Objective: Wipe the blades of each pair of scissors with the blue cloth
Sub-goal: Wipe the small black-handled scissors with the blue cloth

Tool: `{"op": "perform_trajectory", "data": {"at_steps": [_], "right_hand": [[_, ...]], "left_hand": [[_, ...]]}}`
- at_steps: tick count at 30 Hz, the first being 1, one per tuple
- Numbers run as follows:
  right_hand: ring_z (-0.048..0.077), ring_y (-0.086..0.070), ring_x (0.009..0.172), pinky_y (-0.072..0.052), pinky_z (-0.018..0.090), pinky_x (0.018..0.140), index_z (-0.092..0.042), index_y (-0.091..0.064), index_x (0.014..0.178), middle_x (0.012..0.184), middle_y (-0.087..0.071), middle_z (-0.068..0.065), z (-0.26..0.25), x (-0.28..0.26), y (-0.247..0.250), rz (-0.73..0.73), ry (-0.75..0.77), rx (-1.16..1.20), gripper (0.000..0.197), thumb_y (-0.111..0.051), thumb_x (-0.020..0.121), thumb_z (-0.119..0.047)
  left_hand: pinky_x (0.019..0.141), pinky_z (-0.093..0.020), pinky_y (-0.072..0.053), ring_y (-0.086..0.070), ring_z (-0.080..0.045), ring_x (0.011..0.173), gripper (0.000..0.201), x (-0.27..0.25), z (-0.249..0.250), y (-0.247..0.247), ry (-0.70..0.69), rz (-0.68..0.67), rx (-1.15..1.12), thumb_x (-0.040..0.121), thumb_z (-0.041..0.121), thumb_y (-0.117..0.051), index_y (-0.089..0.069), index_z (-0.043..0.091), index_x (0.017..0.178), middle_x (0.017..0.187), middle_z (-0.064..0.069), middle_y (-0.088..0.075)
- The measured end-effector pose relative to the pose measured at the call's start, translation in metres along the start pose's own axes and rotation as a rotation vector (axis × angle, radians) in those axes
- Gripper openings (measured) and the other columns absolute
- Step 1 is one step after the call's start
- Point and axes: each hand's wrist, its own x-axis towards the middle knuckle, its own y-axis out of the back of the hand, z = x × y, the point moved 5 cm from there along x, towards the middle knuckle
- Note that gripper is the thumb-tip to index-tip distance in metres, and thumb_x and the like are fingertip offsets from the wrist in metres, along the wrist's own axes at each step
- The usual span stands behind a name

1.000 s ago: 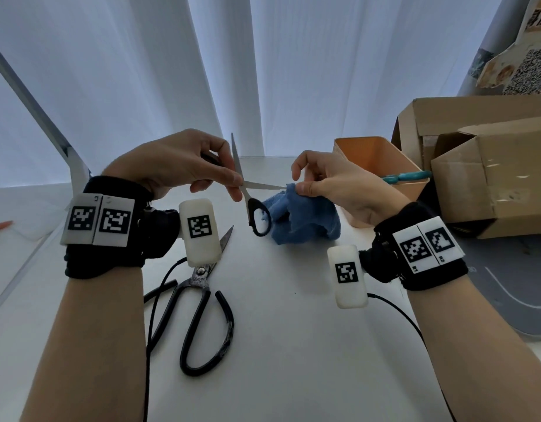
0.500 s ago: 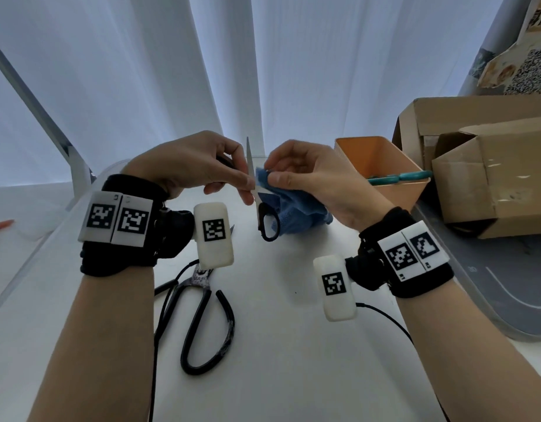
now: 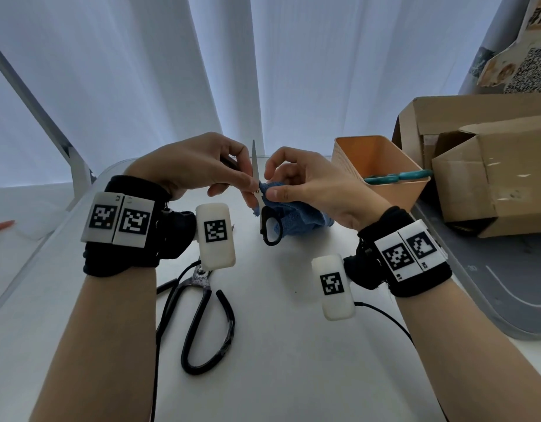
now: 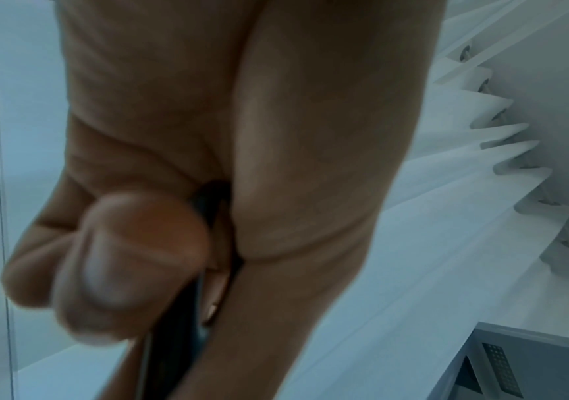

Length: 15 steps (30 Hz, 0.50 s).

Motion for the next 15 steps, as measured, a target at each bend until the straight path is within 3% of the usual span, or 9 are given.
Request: {"op": "perform_trajectory", "data": {"at_steps": [9, 15], "right_hand": [[0.010, -0.060, 0.074, -0.047, 0.022, 0.076, -0.014, -0.061, 0.098, 0.076, -0.066, -0.006, 0.006, -0.002, 0.013, 0.008, -0.046, -0.043, 0.017, -0.071, 0.089, -0.003], [0.013, -0.060, 0.079, -0.050, 0.023, 0.076, -0.011, -0.060, 0.101, 0.077, -0.065, -0.001, 0.004, -0.001, 0.019, 0.112, -0.017, -0.034, 0.015, -0.068, 0.091, -0.002]], "left_hand": [[0.048, -0.018, -0.034, -0.037, -0.014, 0.051, 0.015, -0.002, -0.003, 0.007, -0.012, 0.058, -0.033, 0.086, 0.009, -0.072, -0.059, 0.002, 0.085, 0.088, -0.015, -0.077], [0.048, -0.019, -0.033, -0.039, -0.013, 0.052, 0.013, 0.001, 0.000, 0.011, -0.030, 0.198, -0.136, 0.084, 0.014, -0.076, -0.066, 0.005, 0.086, 0.083, -0.014, -0.077]]}}
